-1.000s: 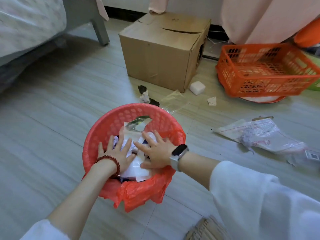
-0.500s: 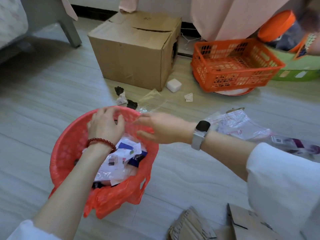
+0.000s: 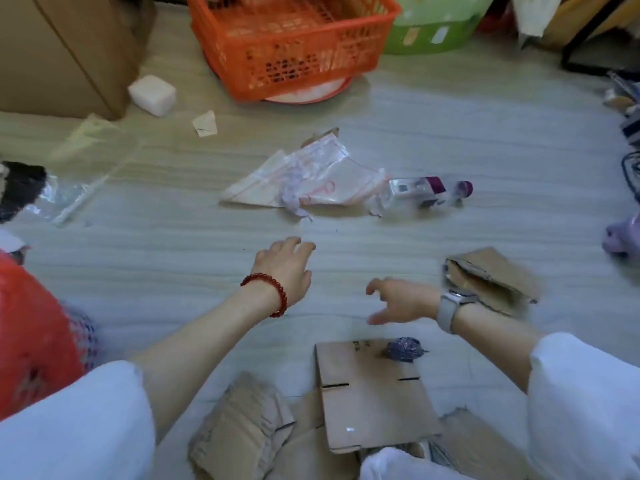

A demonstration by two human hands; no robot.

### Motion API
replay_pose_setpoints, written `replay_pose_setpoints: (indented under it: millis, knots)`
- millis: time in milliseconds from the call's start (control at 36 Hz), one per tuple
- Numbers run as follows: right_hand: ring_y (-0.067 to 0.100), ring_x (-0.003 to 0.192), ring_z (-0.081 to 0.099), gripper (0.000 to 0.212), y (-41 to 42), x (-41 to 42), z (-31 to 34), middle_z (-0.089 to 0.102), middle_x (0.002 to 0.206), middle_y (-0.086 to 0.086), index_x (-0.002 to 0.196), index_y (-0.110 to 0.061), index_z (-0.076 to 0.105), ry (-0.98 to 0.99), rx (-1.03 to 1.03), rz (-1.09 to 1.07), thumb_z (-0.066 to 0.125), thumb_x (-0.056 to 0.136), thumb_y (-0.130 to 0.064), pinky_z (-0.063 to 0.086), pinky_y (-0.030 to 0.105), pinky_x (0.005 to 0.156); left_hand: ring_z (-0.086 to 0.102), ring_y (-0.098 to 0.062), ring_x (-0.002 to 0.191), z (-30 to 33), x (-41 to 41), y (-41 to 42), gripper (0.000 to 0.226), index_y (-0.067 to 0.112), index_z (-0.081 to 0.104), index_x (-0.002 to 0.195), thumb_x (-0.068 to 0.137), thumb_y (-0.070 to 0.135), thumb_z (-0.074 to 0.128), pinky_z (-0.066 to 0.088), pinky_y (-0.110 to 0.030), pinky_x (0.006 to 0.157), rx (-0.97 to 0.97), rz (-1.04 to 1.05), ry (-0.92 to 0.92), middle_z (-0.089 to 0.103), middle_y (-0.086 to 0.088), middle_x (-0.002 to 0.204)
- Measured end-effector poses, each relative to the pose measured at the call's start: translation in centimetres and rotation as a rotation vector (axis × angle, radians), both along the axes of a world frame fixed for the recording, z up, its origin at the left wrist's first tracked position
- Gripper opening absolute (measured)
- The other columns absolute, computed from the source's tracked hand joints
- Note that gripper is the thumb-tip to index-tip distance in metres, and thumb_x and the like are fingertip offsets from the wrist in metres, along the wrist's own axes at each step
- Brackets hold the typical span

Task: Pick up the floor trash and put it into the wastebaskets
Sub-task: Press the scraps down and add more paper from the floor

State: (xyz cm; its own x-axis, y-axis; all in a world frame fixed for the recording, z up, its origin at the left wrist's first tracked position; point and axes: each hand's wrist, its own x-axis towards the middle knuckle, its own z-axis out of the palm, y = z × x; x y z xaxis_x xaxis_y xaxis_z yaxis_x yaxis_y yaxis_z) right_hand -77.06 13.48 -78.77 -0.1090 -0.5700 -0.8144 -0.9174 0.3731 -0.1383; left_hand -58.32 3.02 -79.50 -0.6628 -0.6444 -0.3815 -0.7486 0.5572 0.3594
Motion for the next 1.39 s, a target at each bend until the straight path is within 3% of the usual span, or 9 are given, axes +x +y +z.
replay_pose_setpoints:
  millis: [194, 444, 611, 694, 889, 1028, 1194, 1306, 1389]
  knots:
    - [0.029, 0.107, 0.050, 0.056, 7.3, -0.8, -5.9, 0.036, 0.123, 0.009, 0.121, -0.014, 0.039, -0.072, 0.066, -0.217, 0.071, 0.077, -0.029, 0.044, 0.035, 0.088, -0.011, -0.031, 0.142, -6.1, -1.0, 3.3, 0.066, 0.032, 0.003, 0.146, 0.093, 0.040, 0.041, 0.008, -0.054, 0.114, 0.114, -0.247, -0.330, -0.018, -0.005, 0.154]
    - [0.025, 0.077, 0.050, 0.013, 2.8, -3.6, -5.3, 0.051, 0.093, 0.008, 0.079, -0.016, 0.044, -0.111, -0.134, -0.190, 0.052, 0.088, -0.012, 0.039, 0.027, 0.056, -0.011, -0.032, 0.142, -7.8, -0.7, 1.8, 0.066, 0.035, 0.004, 0.145, 0.092, 0.038, 0.043, 0.011, -0.053, 0.112, 0.038, -0.258, -0.380, -0.015, -0.004, 0.155]
    - [0.027, 0.084, 0.055, 0.013, -4.7, -5.5, -4.0, 0.063, 0.093, 0.009, 0.097, -0.006, 0.057, -0.045, -0.739, -0.313, 0.046, 0.091, -0.009, 0.047, 0.040, 0.071, 0.025, -0.028, 0.135, -6.9, -1.3, -0.8, 0.047, 0.017, 0.038, 0.136, 0.090, 0.025, 0.047, 0.028, -0.039, 0.103, -0.038, -0.077, -0.092, 0.028, -0.010, 0.147]
    - [0.029, 0.082, 0.055, 0.018, -8.7, -6.0, -4.3, 0.063, 0.089, 0.011, 0.093, -0.004, 0.060, 0.003, -0.896, -0.323, 0.042, 0.089, -0.004, 0.048, 0.042, 0.068, 0.021, -0.027, 0.136, -6.3, -2.1, -3.4, 0.051, 0.020, 0.033, 0.138, 0.090, 0.025, 0.048, 0.028, -0.039, 0.103, -0.140, 0.008, -0.046, 0.023, -0.008, 0.148]
    - [0.033, 0.093, 0.052, 0.031, -10.0, -5.6, -7.5, 0.055, 0.109, 0.015, 0.102, -0.005, 0.055, 0.092, -0.802, -0.351, 0.039, 0.080, 0.009, 0.040, 0.035, 0.066, -0.013, -0.032, 0.142, -7.2, -6.1, -9.9, 0.084, 0.038, -0.005, 0.145, 0.084, 0.051, 0.052, 0.008, -0.053, 0.113, -0.210, 0.046, -0.135, -0.019, -0.002, 0.154]
    - [0.031, 0.110, 0.050, 0.029, -8.9, -7.3, -9.6, 0.053, 0.123, 0.009, 0.122, -0.012, 0.043, 0.160, -0.719, -0.529, 0.032, 0.095, -0.014, 0.040, 0.037, 0.077, -0.025, -0.033, 0.138, -9.3, -8.6, -12.1, 0.083, 0.045, -0.004, 0.143, 0.080, 0.064, 0.047, -0.001, -0.060, 0.111, -0.097, 0.074, -0.196, -0.029, 0.000, 0.151]
    - [0.031, 0.106, 0.050, 0.032, -9.4, -7.7, -11.8, 0.053, 0.114, 0.010, 0.122, -0.015, 0.044, 0.182, -0.705, -0.481, 0.043, 0.093, -0.029, 0.037, 0.033, 0.067, -0.001, -0.032, 0.142, -11.8, -7.4, -11.8, 0.040, 0.034, 0.045, 0.126, 0.088, 0.048, 0.049, -0.002, -0.058, 0.110, -0.108, 0.162, -0.061, 0.015, -0.001, 0.154]
    - [0.033, 0.100, 0.050, 0.021, -9.7, -7.5, -12.0, 0.053, 0.108, 0.013, 0.107, -0.008, 0.050, 0.200, -0.725, -0.478, 0.042, 0.094, -0.023, 0.035, 0.034, 0.066, 0.053, -0.045, 0.102, -13.4, -5.7, -12.2, 0.019, 0.005, 0.059, 0.083, 0.069, -0.004, 0.068, 0.044, -0.052, 0.087, -0.336, 0.096, 0.186, 0.062, -0.018, 0.102]
    - [0.033, 0.093, 0.051, 0.018, -9.6, -7.3, -12.1, 0.055, 0.099, 0.012, 0.095, -0.008, 0.050, 0.153, -0.783, -0.513, 0.043, 0.095, -0.024, 0.034, 0.033, 0.063, 0.048, -0.029, 0.087, -13.9, -4.9, -12.3, 0.019, 0.004, 0.058, 0.079, 0.067, -0.005, 0.046, 0.041, -0.035, 0.078, -0.418, 0.083, 0.344, 0.062, -0.016, 0.081]
